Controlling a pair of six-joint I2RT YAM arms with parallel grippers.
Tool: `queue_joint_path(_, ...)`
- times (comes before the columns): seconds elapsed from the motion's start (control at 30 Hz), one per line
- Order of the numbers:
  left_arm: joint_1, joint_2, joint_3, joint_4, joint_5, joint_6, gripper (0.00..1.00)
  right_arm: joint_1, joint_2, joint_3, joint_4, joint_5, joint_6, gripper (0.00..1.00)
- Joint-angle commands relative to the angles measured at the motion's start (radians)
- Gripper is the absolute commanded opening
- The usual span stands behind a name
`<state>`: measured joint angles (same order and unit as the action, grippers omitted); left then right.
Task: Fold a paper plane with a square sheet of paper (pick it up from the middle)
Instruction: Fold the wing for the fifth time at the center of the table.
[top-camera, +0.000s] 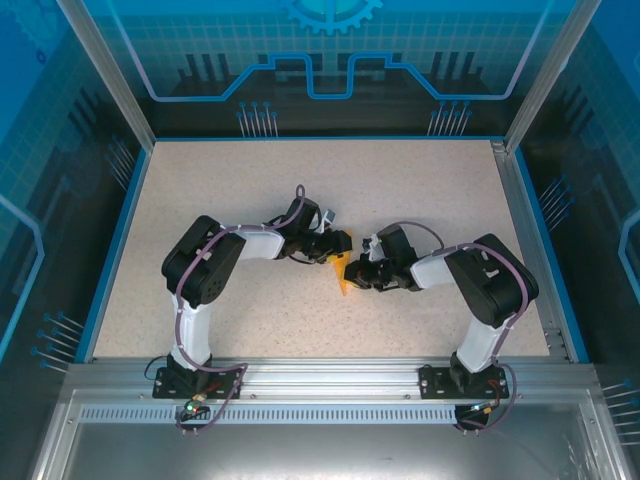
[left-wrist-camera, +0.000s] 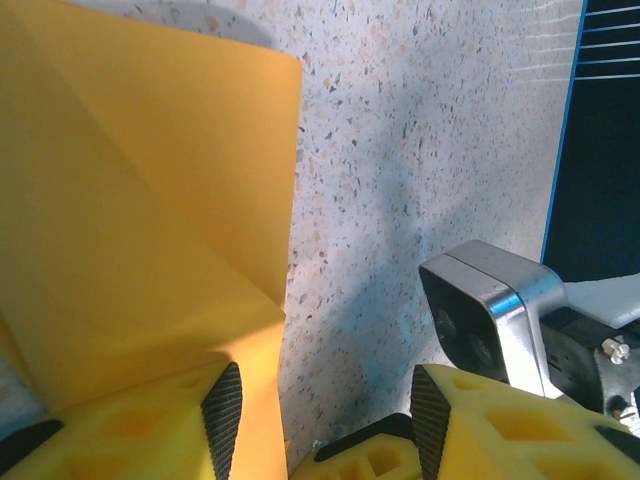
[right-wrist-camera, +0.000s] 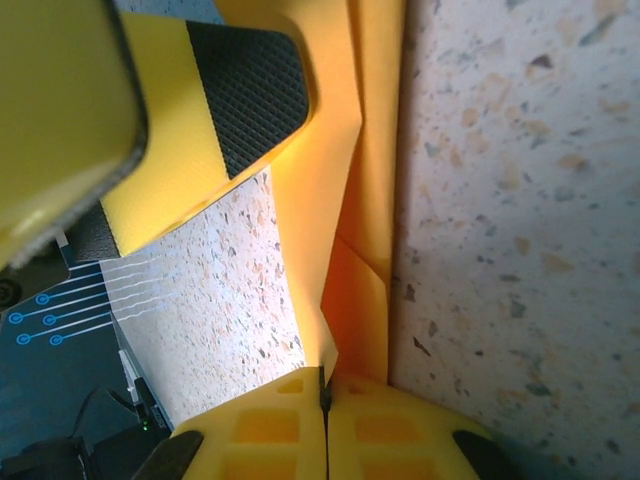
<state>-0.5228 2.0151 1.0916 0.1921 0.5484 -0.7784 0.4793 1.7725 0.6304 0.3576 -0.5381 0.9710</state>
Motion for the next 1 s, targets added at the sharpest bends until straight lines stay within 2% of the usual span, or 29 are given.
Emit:
queue_joint_path(0.0, -0.006, 0.031, 0.019, -0.037, 0.012, 0.031, 0.51, 0.015, 0.0, -0.014, -0.117, 0.044, -0.024, 0.08)
queue_joint_path(0.2, -0.005, 0.031, 0.02, -0.046, 0.012, 0.034, 0.51, 0.031, -0.042, -0.008, -0.136, 0.015, -0.05, 0.13)
queue_joint_path(0.43, -0.005, 0.034, 0.021, -0.048, 0.013, 0.034, 0.52, 0.036, -0.032, -0.003, -0.178, 0.02, -0.066, 0.08)
queue_joint_path(0.63, -0.005, 0.033, 0.021, -0.049, 0.013, 0.034, 0.51, 0.04, -0.02, 0.007, -0.265, 0.081, -0.081, 0.05)
queue_joint_path(0.97, -0.005, 0.036, 0.023, -0.052, 0.015, 0.034, 0.51, 0.053, -0.086, 0.019, -0.284, 0.044, -0.097, 0.11)
